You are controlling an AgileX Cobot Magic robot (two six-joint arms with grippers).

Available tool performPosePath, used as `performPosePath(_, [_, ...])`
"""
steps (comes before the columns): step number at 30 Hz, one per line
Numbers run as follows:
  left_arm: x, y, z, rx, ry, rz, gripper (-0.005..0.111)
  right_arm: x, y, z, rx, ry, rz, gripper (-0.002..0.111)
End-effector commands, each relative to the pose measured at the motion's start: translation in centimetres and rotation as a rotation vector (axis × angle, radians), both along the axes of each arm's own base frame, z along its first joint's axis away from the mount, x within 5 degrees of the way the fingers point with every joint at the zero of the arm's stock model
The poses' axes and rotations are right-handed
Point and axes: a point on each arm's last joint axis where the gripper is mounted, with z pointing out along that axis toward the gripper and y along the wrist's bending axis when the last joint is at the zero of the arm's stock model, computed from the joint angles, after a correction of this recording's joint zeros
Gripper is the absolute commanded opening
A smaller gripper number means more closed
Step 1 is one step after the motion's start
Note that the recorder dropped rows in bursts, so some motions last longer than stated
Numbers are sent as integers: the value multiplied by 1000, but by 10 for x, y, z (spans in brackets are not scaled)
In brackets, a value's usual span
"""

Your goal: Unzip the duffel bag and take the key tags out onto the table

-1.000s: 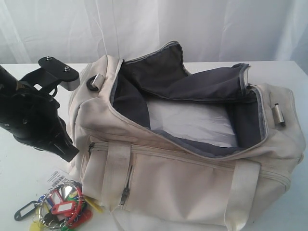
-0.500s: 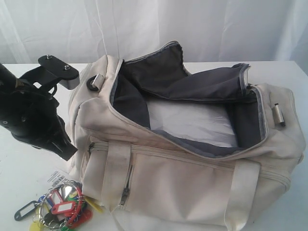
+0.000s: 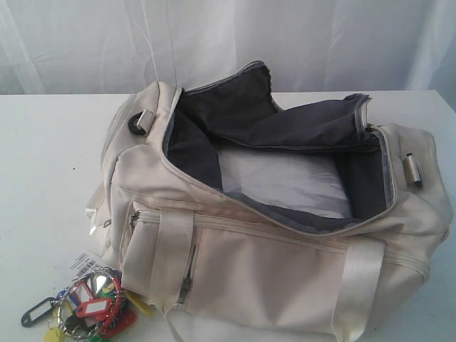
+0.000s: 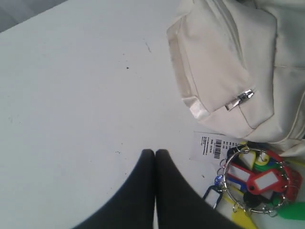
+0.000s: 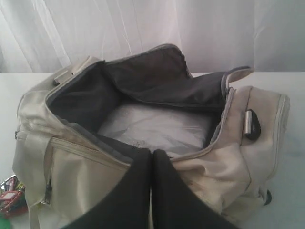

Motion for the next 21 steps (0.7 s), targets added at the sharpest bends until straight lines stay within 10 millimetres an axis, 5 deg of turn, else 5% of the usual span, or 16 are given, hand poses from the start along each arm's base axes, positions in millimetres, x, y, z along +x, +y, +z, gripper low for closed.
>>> performPosePath(1, [-35, 25, -2, -113, -80, 86, 0, 8, 0, -5, 15, -56, -29, 0])
performPosePath(9, [-60, 42, -6, -164, -138, 100, 0, 19, 2, -21, 33, -66, -53, 0])
performPosePath(21, [-61, 43, -6, -163, -136, 99, 0, 34, 7, -73, -7, 48, -69, 0])
